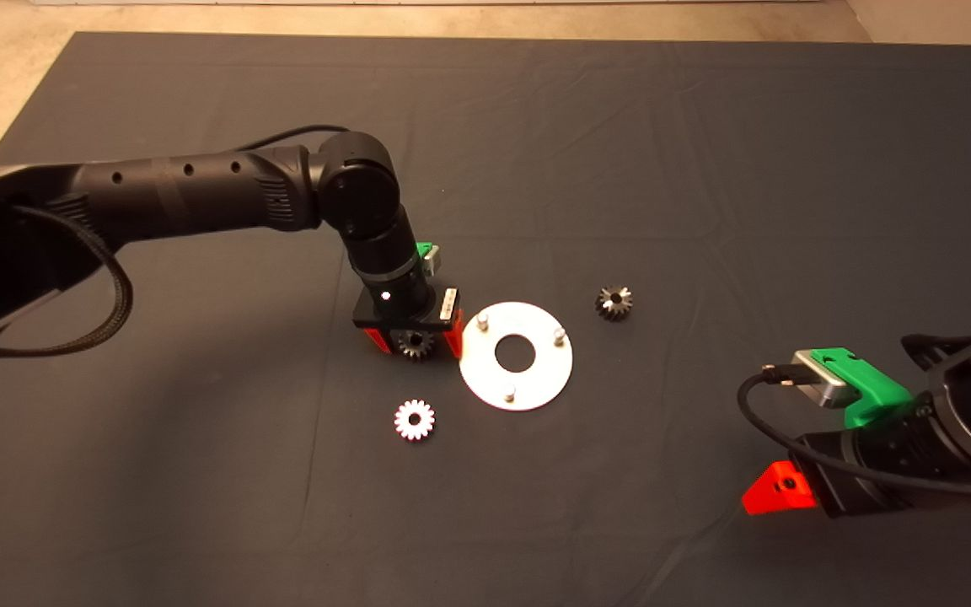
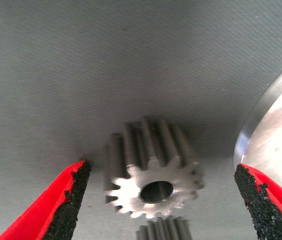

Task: Install three planetary gears onto the carrier pins

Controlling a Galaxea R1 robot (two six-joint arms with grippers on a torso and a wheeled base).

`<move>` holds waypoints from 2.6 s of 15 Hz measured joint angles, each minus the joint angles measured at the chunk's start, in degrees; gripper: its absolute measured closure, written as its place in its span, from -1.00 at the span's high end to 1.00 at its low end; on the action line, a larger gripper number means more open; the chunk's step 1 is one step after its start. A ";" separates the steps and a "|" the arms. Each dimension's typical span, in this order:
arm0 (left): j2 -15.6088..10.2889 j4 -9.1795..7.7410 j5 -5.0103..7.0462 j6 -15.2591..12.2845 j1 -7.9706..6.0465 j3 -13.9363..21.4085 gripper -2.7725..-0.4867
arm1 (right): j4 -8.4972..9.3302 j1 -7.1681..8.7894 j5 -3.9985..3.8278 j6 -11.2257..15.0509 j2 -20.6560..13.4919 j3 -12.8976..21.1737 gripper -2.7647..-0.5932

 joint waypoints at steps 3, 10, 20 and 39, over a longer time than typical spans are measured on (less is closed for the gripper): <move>0.00 0.45 1.79 -0.04 0.00 0.00 0.32 | 0.00 -0.01 0.00 -0.02 0.00 0.00 0.99; 0.00 0.78 2.16 -0.09 0.00 0.00 0.14 | 0.00 -0.01 0.00 0.01 0.00 0.00 0.99; 0.30 0.97 2.16 -0.17 -0.01 0.26 -0.11 | 0.00 0.00 0.00 -0.02 0.00 0.00 0.99; 0.30 1.05 2.18 -2.11 -1.44 0.28 -0.24 | 0.00 -0.01 0.00 -0.02 0.00 0.00 0.99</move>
